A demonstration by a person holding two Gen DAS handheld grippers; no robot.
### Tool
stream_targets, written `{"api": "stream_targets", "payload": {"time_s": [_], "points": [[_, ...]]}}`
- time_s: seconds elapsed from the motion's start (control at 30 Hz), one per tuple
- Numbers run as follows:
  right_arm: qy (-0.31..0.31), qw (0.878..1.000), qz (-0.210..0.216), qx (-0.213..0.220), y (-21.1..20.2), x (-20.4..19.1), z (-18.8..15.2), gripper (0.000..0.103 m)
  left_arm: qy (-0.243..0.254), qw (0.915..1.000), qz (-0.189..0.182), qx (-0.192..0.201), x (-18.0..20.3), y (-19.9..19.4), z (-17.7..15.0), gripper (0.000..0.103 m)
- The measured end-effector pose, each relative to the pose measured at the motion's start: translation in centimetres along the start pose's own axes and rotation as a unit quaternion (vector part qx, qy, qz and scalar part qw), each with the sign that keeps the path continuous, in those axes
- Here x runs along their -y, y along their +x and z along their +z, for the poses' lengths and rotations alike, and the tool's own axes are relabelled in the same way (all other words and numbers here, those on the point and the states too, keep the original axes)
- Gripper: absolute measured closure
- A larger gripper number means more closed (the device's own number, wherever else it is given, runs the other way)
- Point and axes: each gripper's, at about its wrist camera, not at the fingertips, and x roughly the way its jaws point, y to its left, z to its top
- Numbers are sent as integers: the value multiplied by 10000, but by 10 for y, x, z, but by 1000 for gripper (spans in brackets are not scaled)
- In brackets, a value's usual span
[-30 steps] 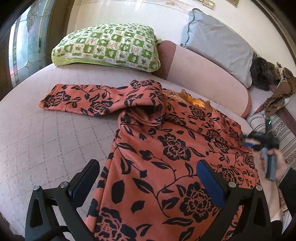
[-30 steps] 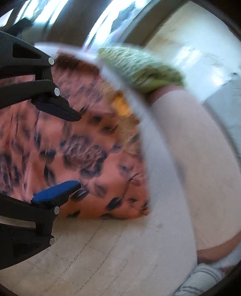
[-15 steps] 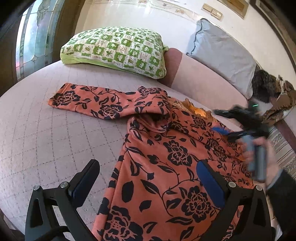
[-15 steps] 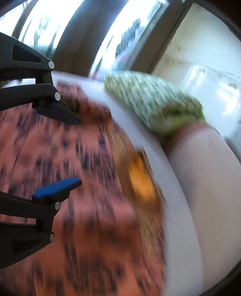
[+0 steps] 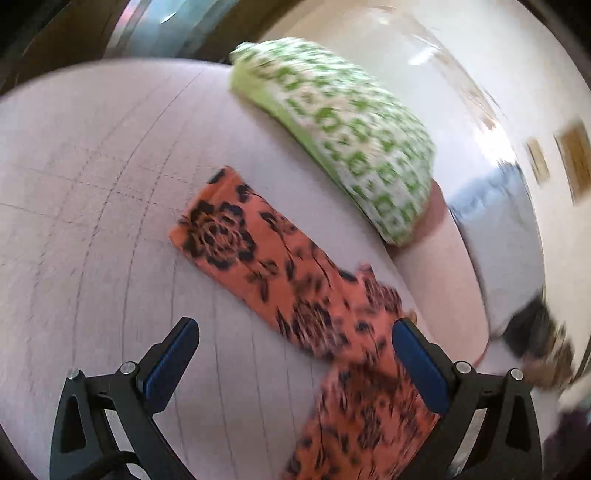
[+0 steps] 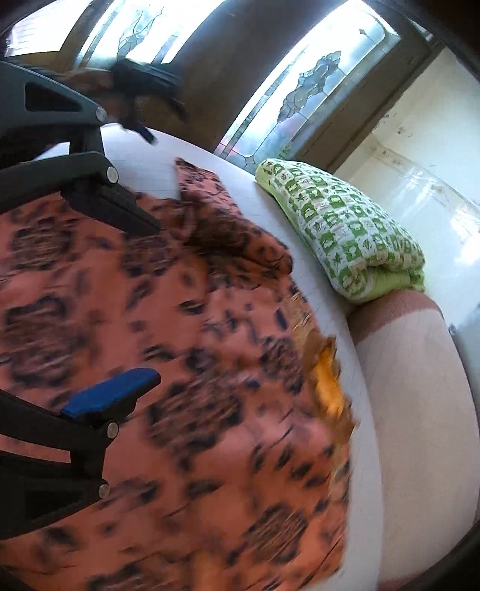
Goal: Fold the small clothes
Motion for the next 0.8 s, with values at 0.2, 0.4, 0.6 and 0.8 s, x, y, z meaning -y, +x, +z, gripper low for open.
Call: {"api": "stream_targets", "payload": {"time_s": [0.2, 0.4, 0.6, 0.8], "points": [[544, 9983, 4, 231, -51, 40, -39, 26, -673, 9975, 223, 12, -30, 27, 29, 0], [689, 9959, 120, 575, -62, 61, -34, 26, -633, 9969, 454, 108, -29, 38, 38, 1], [657, 9950, 250, 708, -68, 63, -31, 26, -484, 9883, 1434, -173, -33, 54, 53, 97], [963, 9899, 355, 979, -84, 78, -30, 26, 141, 9892, 1442, 211, 36, 28, 64, 97]]}}
